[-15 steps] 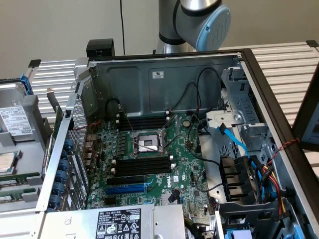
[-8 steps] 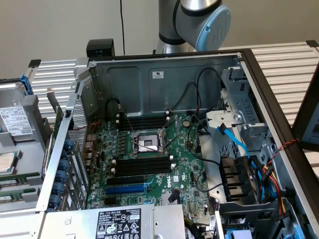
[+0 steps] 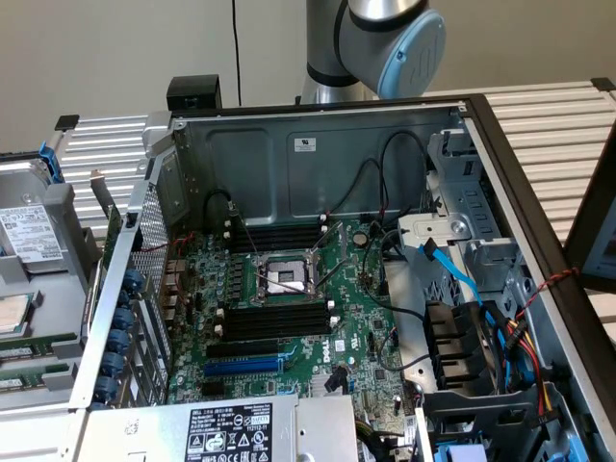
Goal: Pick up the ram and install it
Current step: 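Pick up the ram and move it above insertion slot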
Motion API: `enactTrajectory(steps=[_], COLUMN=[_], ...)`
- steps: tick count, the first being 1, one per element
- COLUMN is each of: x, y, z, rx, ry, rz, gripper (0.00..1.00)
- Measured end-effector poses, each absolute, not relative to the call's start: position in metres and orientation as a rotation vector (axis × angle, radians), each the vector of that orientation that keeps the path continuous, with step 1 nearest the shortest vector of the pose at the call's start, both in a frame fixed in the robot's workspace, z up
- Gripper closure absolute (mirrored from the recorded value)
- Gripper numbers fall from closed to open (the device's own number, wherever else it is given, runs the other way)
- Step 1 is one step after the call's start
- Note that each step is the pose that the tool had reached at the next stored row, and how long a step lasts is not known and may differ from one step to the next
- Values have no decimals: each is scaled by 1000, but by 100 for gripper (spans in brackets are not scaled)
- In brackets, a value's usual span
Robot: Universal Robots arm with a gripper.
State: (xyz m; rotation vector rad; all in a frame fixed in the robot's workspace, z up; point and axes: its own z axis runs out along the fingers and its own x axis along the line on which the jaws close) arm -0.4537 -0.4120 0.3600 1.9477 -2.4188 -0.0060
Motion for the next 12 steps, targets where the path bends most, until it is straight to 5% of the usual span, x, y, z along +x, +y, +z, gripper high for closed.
enactTrajectory(steps=[12], x=[-454], y=[-412], z=[344], rx=[2200], ry=[-2191], rz=[1], gripper=[82])
